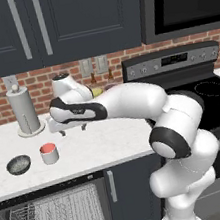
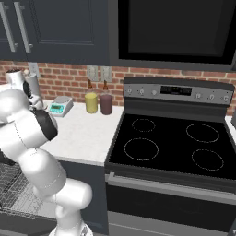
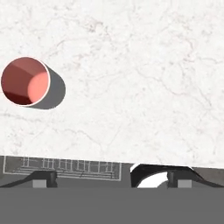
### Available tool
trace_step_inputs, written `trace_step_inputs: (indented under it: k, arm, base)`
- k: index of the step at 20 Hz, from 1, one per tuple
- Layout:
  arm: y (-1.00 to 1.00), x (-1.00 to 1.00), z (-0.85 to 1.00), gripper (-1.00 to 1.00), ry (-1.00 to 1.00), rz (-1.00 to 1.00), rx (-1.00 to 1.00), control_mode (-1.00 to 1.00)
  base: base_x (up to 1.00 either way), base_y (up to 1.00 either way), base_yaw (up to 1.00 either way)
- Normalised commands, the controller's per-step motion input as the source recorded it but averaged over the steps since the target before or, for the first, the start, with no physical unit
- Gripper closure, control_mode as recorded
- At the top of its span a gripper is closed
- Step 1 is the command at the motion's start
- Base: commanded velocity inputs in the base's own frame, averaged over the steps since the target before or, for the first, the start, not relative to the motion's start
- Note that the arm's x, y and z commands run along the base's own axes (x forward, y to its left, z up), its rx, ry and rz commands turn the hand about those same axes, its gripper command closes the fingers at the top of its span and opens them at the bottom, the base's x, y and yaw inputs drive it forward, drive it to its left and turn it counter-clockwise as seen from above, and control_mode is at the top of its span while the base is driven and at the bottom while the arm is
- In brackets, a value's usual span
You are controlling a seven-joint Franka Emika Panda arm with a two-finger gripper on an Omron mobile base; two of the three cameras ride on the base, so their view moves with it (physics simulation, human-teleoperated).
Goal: Pick up the cup and bowl from the counter, place them in the dishwasher, and close the dishwasher door.
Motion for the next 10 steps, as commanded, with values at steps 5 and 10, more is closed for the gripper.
trace_step_inputs:
  k: [5, 10]
  arm:
    - [0.47, 0.16, -0.42, -1.00, 0.01, 0.10, -0.04, -1.00]
    - [0.34, 0.23, -0.36, -1.00, 0.07, 0.10, -0.02, -1.00]
  base:
    - [0.00, 0.00, 0.00]
    - [0.00, 0.00, 0.00]
